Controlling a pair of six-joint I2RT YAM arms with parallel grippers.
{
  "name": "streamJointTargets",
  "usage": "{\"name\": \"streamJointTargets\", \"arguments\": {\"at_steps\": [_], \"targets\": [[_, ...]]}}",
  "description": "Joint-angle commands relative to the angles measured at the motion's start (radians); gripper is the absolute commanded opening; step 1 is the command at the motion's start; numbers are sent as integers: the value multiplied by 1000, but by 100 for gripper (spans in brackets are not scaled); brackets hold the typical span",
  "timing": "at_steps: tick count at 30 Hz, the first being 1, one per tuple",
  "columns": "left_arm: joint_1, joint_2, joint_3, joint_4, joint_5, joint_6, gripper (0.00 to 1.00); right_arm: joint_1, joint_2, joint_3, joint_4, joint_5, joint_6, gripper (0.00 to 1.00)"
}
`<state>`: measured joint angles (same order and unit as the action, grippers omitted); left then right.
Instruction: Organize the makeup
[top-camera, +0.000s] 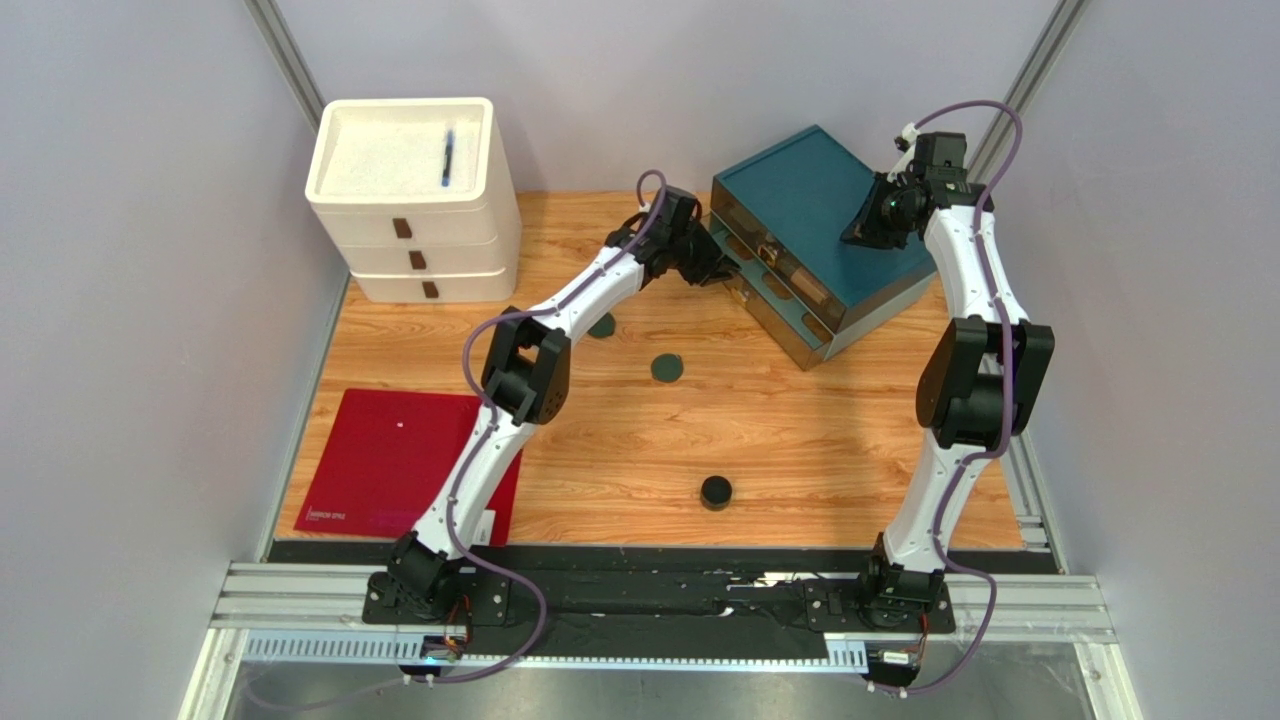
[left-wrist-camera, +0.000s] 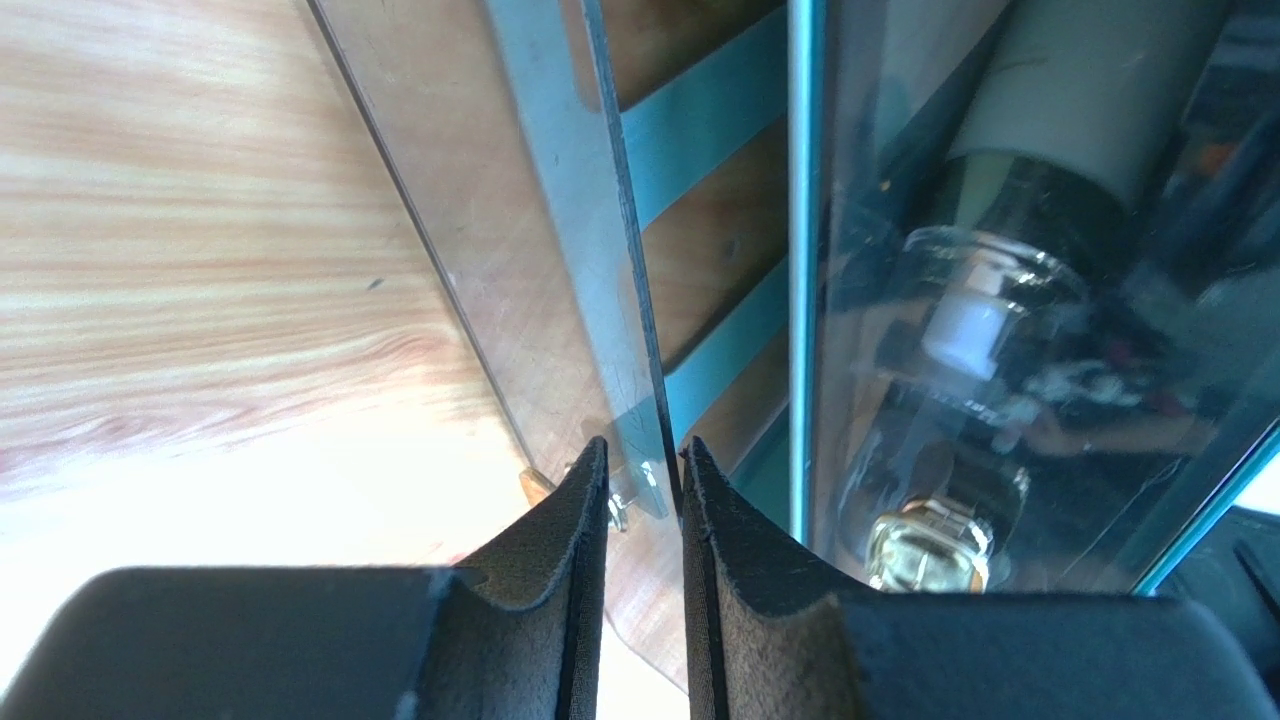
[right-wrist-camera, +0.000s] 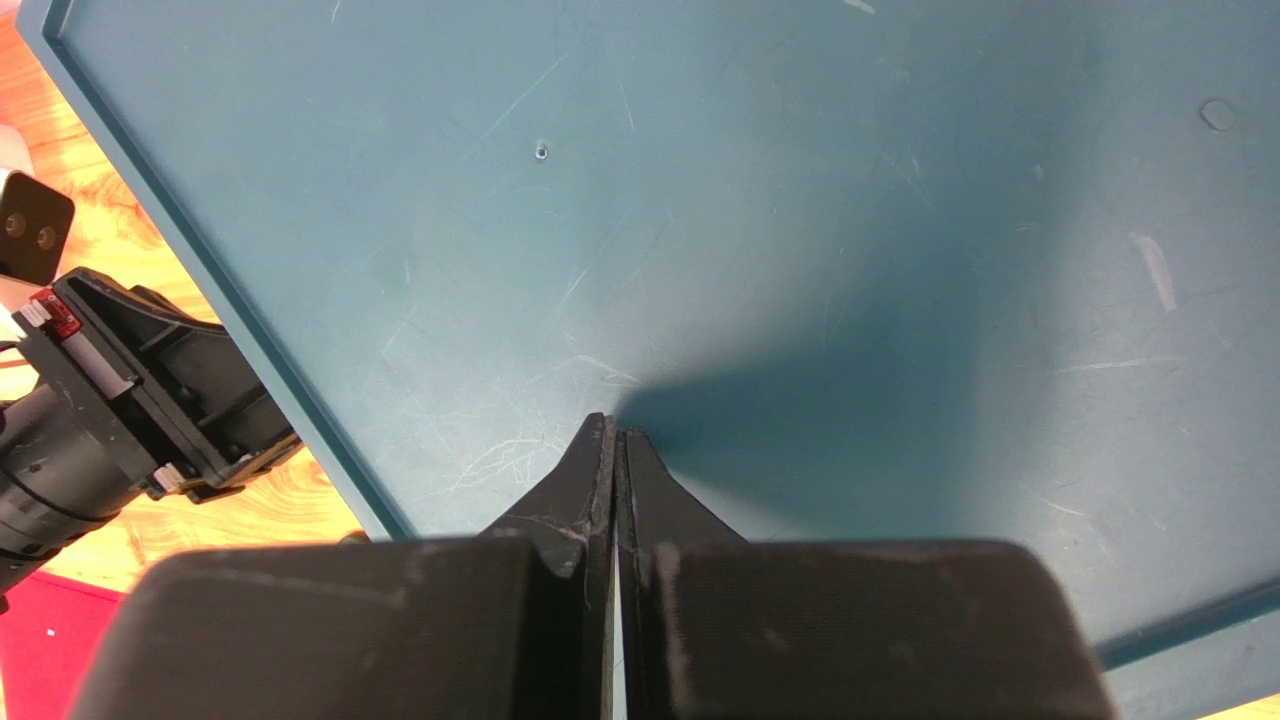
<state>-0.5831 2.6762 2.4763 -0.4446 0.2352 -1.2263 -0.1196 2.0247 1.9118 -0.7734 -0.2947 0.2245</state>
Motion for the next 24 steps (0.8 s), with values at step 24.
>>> {"name": "streamJointTargets", "arguments": {"at_steps": [24], "targets": [[63,-415,-464,18,16,364,38,-14,55,-83,-164,108,-33,1]]}}
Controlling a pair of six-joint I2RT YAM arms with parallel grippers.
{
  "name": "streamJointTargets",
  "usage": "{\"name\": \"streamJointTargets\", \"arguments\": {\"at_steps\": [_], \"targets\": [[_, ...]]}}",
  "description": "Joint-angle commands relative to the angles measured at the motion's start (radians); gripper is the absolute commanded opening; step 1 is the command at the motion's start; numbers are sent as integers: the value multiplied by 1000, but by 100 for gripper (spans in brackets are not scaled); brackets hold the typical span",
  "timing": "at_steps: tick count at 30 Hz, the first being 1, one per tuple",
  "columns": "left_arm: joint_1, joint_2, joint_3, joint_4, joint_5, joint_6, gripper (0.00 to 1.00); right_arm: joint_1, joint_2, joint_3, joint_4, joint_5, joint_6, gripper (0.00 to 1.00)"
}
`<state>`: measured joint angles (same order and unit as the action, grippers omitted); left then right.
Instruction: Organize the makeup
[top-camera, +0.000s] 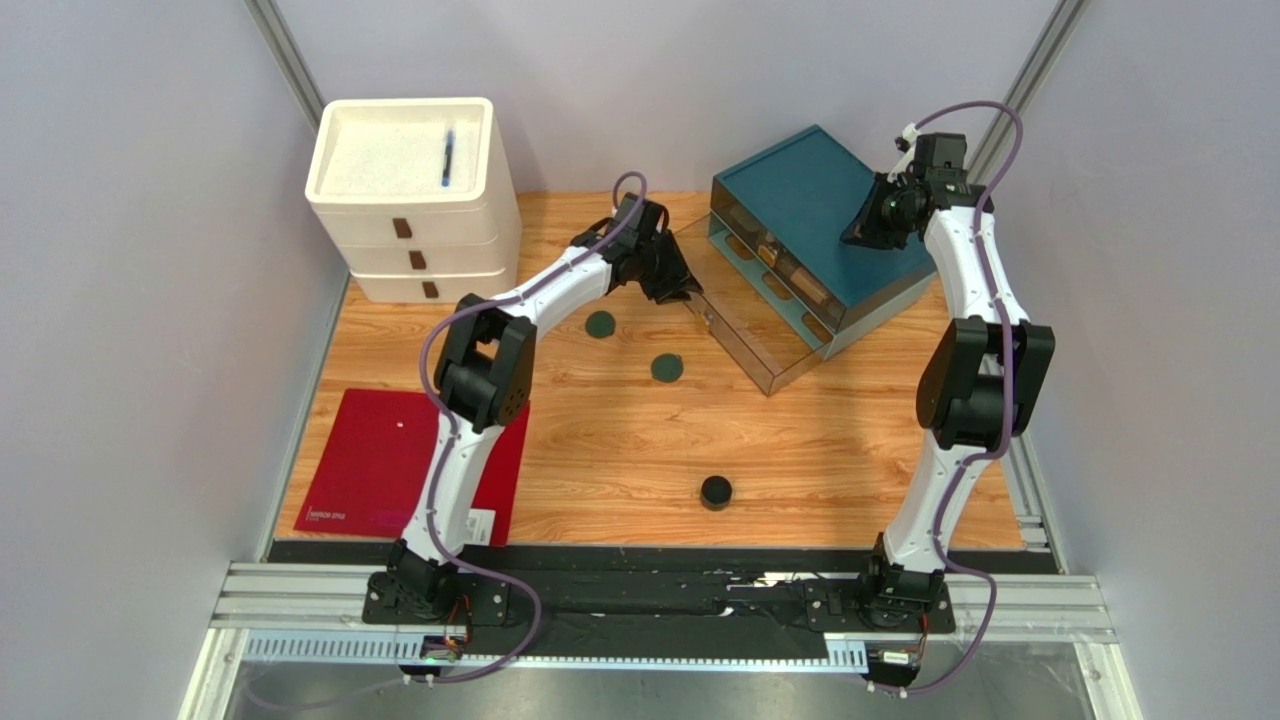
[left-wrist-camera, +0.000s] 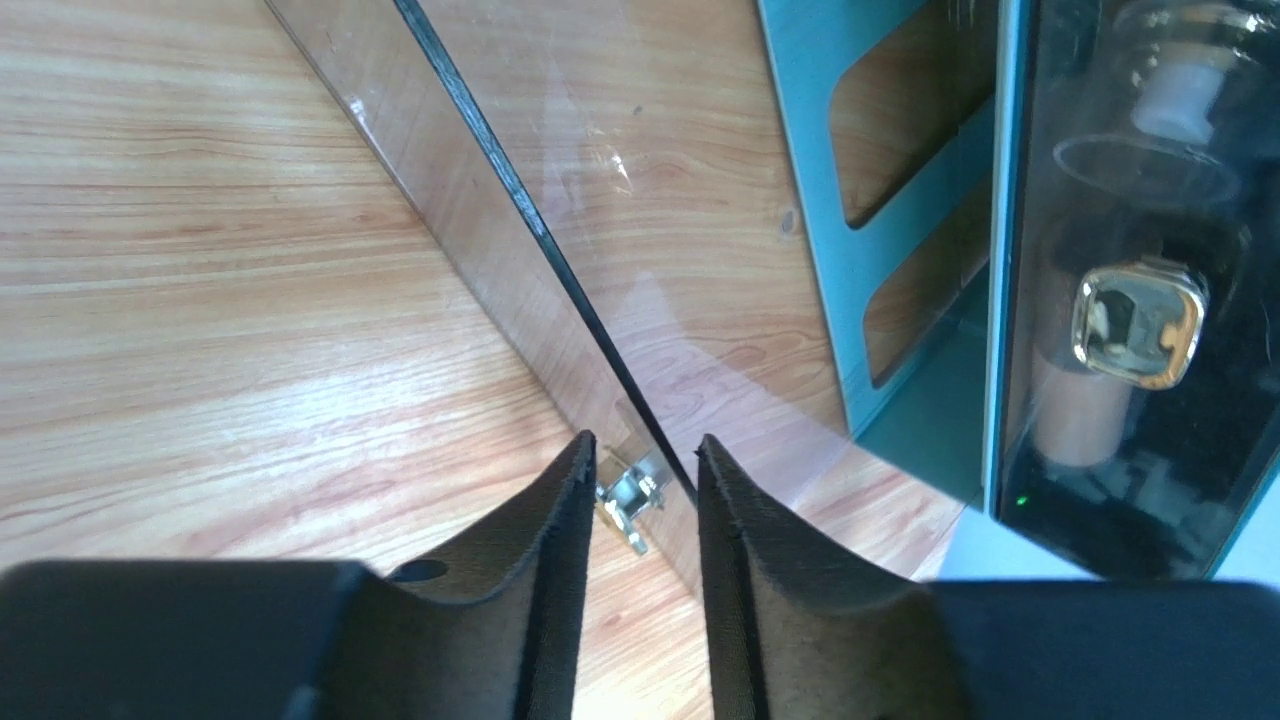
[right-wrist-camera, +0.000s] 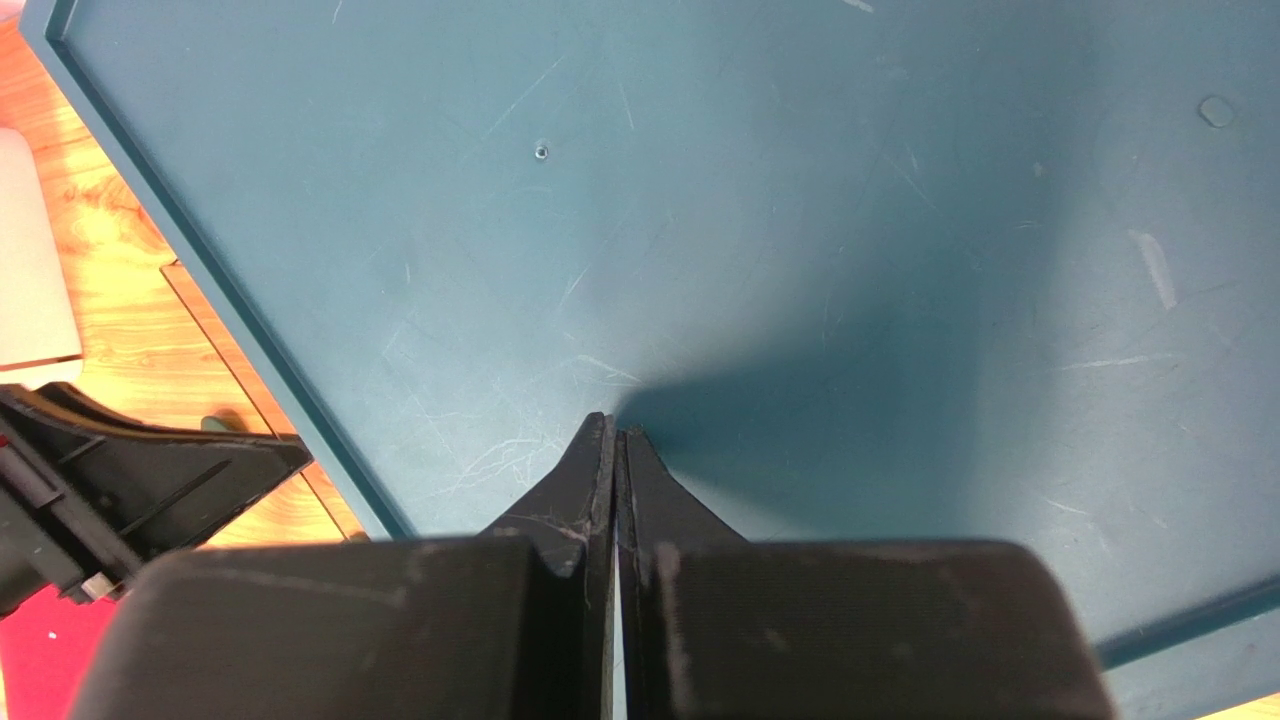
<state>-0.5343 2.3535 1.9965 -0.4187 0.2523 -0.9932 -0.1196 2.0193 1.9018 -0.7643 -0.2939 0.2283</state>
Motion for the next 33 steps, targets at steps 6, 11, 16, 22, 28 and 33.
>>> {"name": "streamJointTargets", "arguments": {"at_steps": [6,11,16,22,28,33], "targets": [[16,-218,-7,-89,25,280,49,-14,53,-79,-173,111,-40,1],[14,-316,-189,-178,-21,425,53,-14,47,-87,-173,111,-38,1],[14,-382,-337,-226,-114,536,56,-12,41,-106,-167,110,-40,1],[-21,-274,-260,-308,-143,628,58,-12,41,-115,-164,108,-40,1],[-84,-134,-120,-397,-143,657,59,-11,30,-124,-164,111,-41,1],[-102,-82,-97,-403,-137,648,59,-11,22,-142,-159,116,-46,1]]}}
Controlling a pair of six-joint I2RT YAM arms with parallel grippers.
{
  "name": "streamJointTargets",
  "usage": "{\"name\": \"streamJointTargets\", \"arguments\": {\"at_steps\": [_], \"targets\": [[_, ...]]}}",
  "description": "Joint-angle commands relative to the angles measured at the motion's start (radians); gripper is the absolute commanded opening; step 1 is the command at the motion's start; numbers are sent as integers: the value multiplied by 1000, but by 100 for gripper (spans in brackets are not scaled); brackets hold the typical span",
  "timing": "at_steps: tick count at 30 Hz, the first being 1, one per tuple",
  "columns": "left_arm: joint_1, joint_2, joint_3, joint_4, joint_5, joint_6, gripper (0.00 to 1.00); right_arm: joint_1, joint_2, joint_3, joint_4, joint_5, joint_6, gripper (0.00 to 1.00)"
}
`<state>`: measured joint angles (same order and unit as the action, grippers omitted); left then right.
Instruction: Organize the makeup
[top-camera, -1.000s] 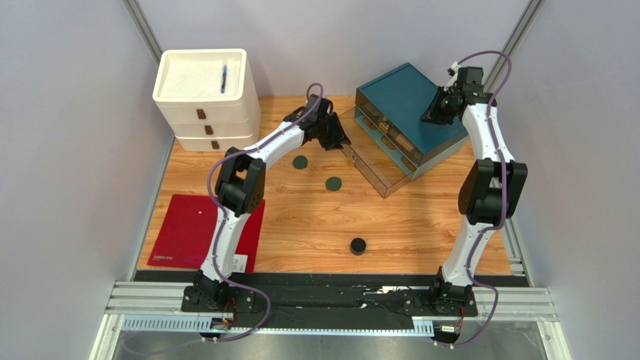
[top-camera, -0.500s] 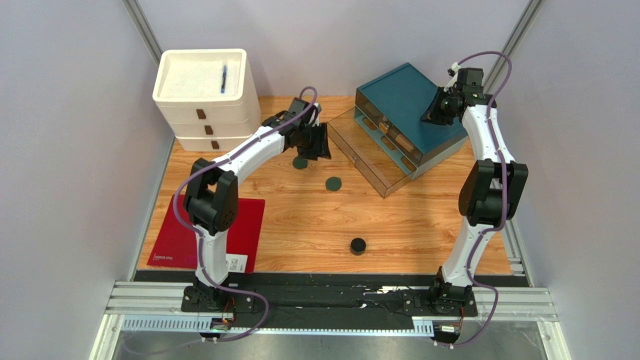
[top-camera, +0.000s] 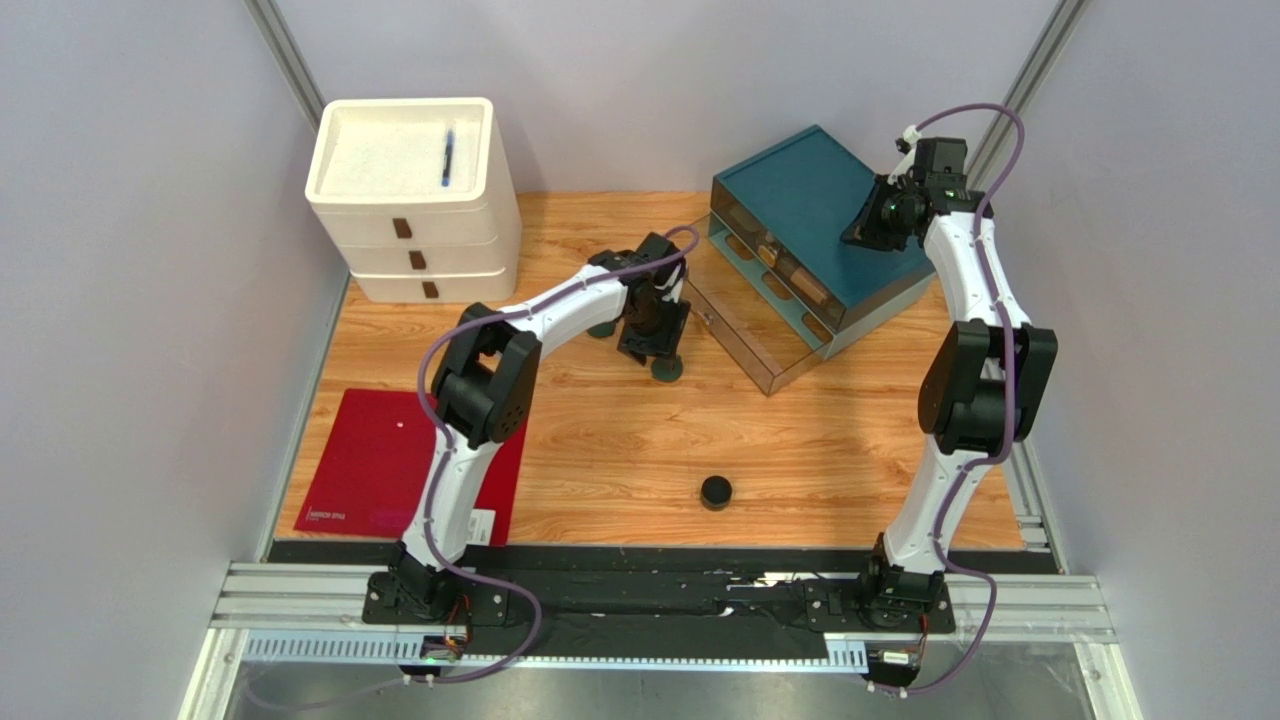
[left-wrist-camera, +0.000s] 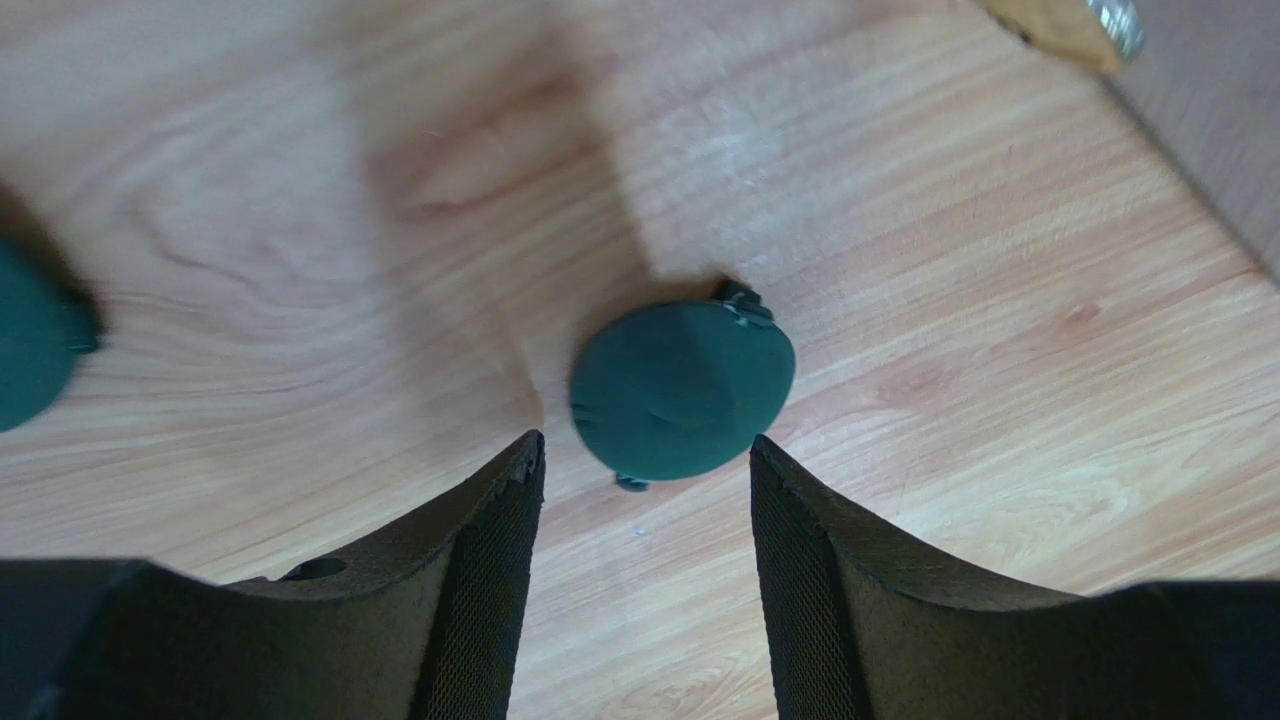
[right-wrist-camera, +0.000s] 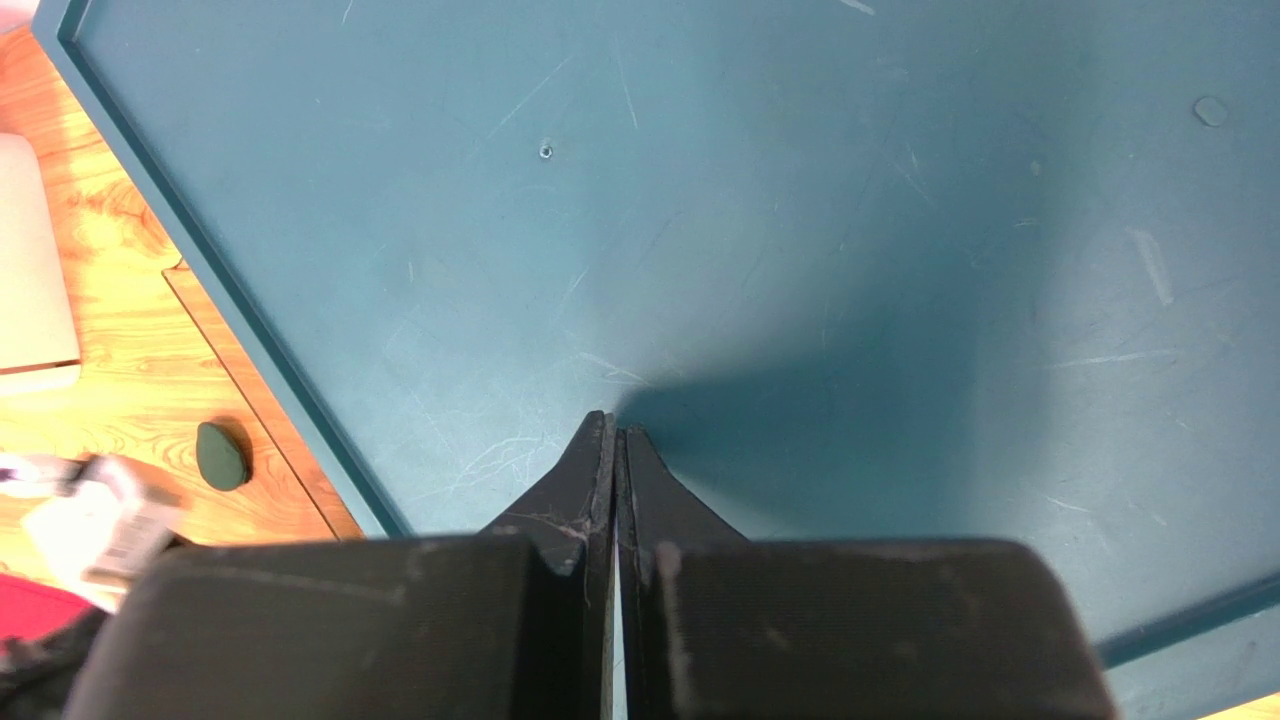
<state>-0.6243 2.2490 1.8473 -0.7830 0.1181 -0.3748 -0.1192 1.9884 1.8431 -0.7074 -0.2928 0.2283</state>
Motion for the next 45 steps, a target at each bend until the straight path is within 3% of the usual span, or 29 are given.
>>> {"name": "streamJointTargets", "arguments": {"at_steps": [1,5,8,9,12,21,30,35,39,40,43,44,45], "targets": [[-15,29,53,-45,-8,37,59,-11,53,-84,-216,115,-46,1],[-29,63,50,-56,-26,51,59,-11,59,-76,-214,110,-43,1],[-41,101,59,-71,-26,50,48,-11,61,-76,-214,112,-43,1],[-43,110,64,-78,-23,44,31,-11,61,-76,-216,110,-43,1],[-46,126,70,-96,-28,31,0,-11,59,-79,-216,109,-41,1],[-45,-66,20,-64,-103,27,0,-10,64,-84,-213,101,-37,1],[-45,-212,110,-13,-58,-24,0,-5,69,-82,-211,103,-40,1],[-43,-168,259,-8,-8,-75,0,-5,72,-87,-210,100,-40,1],[-45,-33,512,-77,5,-127,0,-4,73,-91,-208,98,-38,1],[-45,36,567,-100,9,-136,1,-4,70,-90,-208,98,-40,1],[-45,133,700,-134,12,-173,19,-2,70,-88,-208,96,-38,1],[-45,142,710,-121,11,-190,34,-2,70,-87,-210,96,-38,1],[-45,152,707,-111,11,-196,41,0,69,-87,-211,98,-40,1]]}}
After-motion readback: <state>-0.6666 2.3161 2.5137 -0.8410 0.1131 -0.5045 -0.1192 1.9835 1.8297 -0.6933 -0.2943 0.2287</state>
